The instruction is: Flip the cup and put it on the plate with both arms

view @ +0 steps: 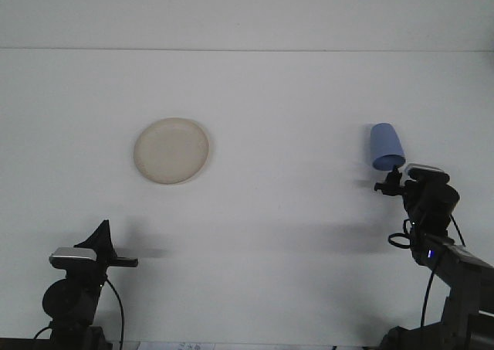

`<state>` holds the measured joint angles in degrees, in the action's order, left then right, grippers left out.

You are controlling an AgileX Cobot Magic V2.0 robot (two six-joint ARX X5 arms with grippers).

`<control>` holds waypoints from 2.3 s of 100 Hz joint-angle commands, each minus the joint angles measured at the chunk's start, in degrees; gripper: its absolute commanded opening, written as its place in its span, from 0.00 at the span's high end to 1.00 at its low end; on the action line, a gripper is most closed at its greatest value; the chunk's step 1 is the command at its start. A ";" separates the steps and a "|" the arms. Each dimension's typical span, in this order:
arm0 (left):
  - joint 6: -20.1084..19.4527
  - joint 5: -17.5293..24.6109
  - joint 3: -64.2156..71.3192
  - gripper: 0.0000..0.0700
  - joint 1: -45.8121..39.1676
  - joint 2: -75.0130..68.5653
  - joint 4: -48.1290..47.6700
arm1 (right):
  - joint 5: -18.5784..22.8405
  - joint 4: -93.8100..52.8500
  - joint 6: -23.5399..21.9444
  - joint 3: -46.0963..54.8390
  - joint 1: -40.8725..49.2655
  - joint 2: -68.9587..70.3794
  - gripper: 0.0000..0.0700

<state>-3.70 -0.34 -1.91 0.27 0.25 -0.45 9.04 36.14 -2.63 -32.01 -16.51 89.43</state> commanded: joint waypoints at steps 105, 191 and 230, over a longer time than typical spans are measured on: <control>0.11 -0.15 1.09 0.98 0.07 -0.07 0.59 | 8.52 -48.52 6.75 -24.79 16.98 -17.35 1.00; 0.13 -0.15 1.01 0.98 0.07 -0.07 2.27 | -7.04 -113.31 13.03 -65.77 57.09 11.63 1.00; 0.13 -0.15 1.01 0.98 0.07 -0.07 2.29 | -6.88 -111.16 13.22 -65.96 58.36 16.83 1.00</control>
<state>-3.70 -0.34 -1.91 0.27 0.25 1.08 1.91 -75.55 10.22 -96.38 41.50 104.12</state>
